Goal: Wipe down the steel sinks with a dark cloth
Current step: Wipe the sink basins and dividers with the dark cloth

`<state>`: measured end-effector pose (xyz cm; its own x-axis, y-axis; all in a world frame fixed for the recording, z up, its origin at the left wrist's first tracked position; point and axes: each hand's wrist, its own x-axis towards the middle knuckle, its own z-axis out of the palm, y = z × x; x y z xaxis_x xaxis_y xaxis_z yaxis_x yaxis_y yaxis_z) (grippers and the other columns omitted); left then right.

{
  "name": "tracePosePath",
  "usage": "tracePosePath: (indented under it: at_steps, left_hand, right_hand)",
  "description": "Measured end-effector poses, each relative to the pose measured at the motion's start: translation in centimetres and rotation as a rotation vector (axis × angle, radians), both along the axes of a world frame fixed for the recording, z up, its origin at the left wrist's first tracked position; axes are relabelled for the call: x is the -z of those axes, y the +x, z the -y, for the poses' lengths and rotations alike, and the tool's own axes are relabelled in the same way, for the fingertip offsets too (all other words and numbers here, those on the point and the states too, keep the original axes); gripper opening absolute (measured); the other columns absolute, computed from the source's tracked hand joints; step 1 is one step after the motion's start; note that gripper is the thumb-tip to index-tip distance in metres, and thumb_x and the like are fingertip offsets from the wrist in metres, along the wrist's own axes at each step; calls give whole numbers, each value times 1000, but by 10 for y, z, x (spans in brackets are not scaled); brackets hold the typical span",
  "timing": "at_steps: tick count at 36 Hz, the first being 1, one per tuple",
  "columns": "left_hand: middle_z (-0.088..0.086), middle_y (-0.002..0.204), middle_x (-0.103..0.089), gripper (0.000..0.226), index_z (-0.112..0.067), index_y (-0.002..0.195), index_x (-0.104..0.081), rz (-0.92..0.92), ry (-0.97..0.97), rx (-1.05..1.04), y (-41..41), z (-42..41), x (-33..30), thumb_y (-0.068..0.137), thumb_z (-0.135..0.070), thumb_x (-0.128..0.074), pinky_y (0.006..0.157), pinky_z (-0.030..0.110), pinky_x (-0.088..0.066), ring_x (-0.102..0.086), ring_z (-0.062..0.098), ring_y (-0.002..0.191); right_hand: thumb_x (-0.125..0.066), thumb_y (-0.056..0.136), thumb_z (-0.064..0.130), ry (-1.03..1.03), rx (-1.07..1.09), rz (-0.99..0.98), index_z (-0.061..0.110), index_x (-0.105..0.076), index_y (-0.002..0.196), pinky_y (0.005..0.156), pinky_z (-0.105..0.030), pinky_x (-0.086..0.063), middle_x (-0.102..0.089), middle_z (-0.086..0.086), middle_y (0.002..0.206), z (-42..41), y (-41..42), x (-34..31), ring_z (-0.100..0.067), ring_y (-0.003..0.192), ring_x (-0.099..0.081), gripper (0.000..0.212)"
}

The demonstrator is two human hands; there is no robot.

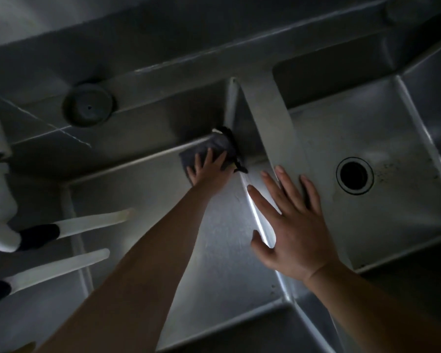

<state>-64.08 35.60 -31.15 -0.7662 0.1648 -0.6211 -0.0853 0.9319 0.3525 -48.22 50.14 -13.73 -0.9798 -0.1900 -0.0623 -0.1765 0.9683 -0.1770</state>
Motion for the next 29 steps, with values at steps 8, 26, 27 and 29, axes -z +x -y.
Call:
tracePosePath:
  at_steps: [8, 26, 27, 29]
  left_hand:
    - [-2, 165, -3, 60, -48, 152, -10, -219, -128, -40, -5, -1, 8, 96, -47, -34, 115, 62, 4, -7, 26, 149]
    - [0, 162, 25, 69, -51, 150, 10, -67, -58, 307, 132, -2, 23, 94, -66, -28, 117, 49, 16, 27, 23, 148]
    - [-1, 161, 26, 70, -52, 148, 16, -46, -43, 332, 153, -2, 20, 94, -64, -28, 117, 49, 17, 28, 22, 147]
    - [-4, 159, 30, 71, -53, 140, 28, 16, 10, 403, 189, 0, 14, 95, -64, -25, 114, 47, 21, 32, 19, 144]
  right_hand:
    - [-56, 82, 52, 18, 10, -1, 22, -38, 152, 121, -57, -12, -23, -10, 164, -1, -1, 0, -27, 154, -10, 79]
    - [-47, 81, 56, 58, 35, -11, 23, -39, 151, 119, -57, -14, -22, -10, 164, 4, -3, -3, -27, 153, -13, 78]
    - [-46, 82, 57, 59, 43, -8, 24, -39, 151, 120, -57, -14, -22, -10, 164, 5, -3, -3, -26, 153, -13, 77]
    - [-47, 82, 57, 72, 59, -3, 24, -38, 152, 120, -56, -14, -21, -10, 164, 6, -1, -3, -25, 153, -12, 77]
